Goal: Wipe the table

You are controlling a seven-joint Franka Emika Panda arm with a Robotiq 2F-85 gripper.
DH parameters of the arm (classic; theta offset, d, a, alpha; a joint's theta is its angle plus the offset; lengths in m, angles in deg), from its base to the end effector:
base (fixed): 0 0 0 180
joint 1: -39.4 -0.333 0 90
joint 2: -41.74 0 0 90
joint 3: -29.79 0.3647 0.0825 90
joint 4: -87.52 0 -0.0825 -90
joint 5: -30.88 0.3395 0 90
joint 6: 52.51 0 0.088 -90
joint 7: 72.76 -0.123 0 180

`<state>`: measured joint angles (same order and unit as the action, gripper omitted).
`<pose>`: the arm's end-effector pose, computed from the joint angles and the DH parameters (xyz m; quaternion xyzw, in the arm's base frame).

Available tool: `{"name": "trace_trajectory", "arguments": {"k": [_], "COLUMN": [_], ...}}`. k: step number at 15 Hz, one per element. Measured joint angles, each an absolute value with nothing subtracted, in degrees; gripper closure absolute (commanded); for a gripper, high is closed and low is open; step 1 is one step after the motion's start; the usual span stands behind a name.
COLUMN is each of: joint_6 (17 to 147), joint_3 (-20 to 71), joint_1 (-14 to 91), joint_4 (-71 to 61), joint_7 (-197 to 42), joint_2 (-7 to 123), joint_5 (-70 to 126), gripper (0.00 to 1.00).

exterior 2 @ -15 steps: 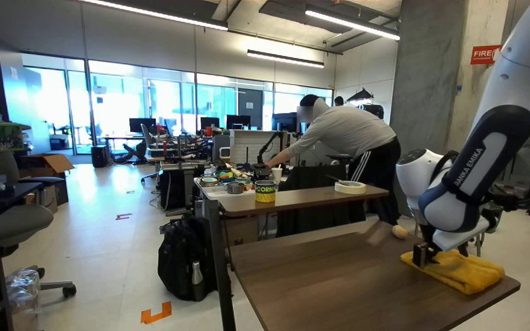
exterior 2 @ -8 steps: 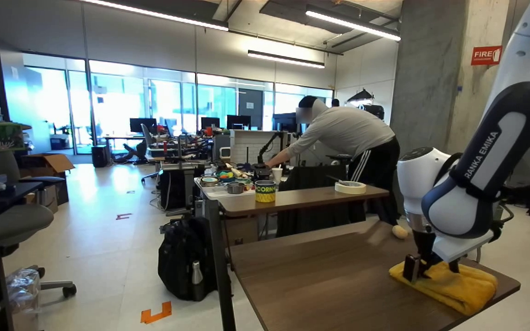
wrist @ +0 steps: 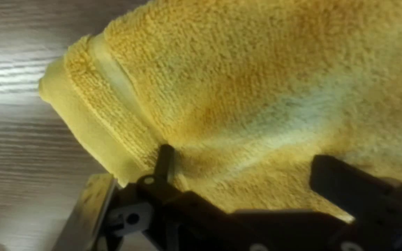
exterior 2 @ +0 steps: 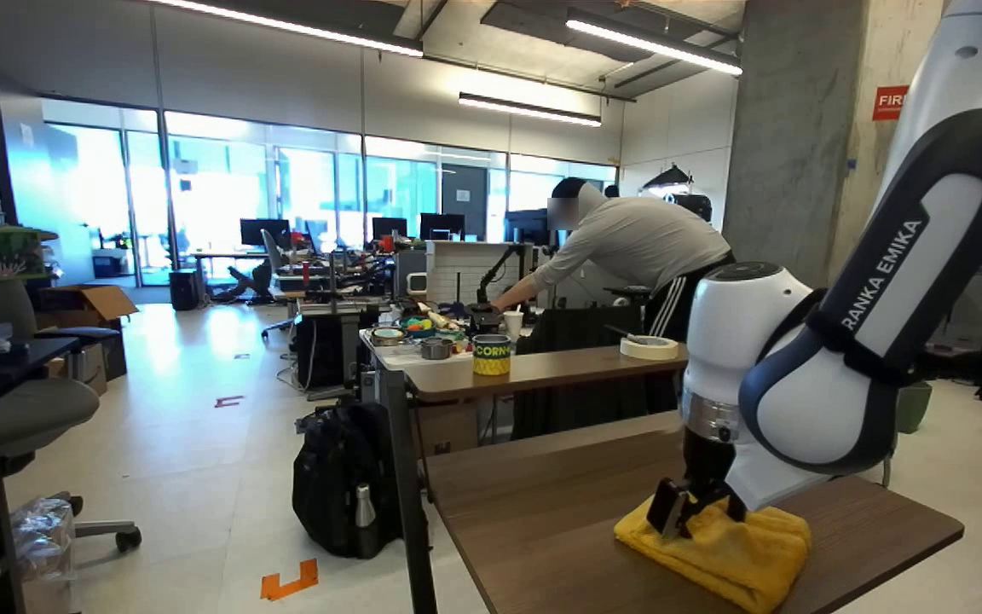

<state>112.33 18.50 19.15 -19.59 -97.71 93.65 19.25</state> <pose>0.6267 0.1209 0.0990 0.9929 -0.0012 0.0805 0.0870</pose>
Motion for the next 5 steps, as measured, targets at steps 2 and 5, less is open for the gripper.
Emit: {"name": "trace_trajectory", "arguments": {"k": [2, 5], "joint_6": [113.75, 114.04], "joint_3": [19.74, 23.56], "joint_1": [18.55, 19.52], "joint_4": [-19.18, -20.77], "joint_7": [-96.79, -92.91], "joint_2": [92.14, 85.09], "joint_5": [20.81, 23.5], "gripper": [0.0, 0.0]}}
